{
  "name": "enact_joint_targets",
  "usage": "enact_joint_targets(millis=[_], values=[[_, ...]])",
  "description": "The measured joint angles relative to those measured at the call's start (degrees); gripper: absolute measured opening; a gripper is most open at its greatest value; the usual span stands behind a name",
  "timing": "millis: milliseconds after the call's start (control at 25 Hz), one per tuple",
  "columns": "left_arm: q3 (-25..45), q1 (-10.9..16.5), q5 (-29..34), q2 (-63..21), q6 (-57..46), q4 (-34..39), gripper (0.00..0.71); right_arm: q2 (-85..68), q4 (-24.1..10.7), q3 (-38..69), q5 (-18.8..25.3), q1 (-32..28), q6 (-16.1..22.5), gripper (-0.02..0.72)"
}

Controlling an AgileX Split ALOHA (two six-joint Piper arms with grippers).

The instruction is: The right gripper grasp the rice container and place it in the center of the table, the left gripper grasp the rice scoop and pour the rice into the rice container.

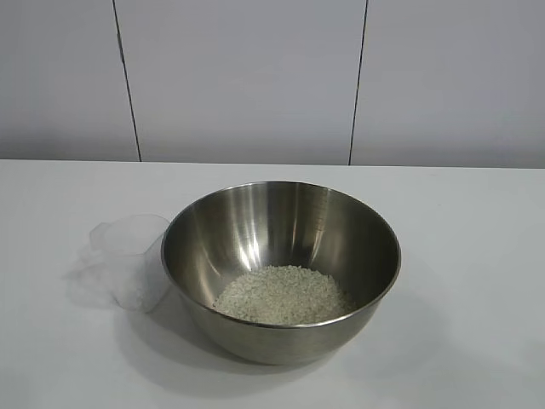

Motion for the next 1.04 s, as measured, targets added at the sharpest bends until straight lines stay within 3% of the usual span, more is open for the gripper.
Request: enact_joint_targets(millis=[200,560,1040], values=[[13.4,-0.2,0.4,-11.8,-3.6,-0.4,0.693,0.0,0.0,0.0,0.0,0.0,0.0,0.659],[27.0,-0.2,-0.8,-12.6,-4.6,-0.6,0.694,0.0,0.1,0.0,0.0,0.0,0.0,0.659],[28.1,-0.2,-1.7,-12.6,-4.8,-0.5,0.694,0.0,0.2,0.0,0.0,0.0,0.0,0.659]])
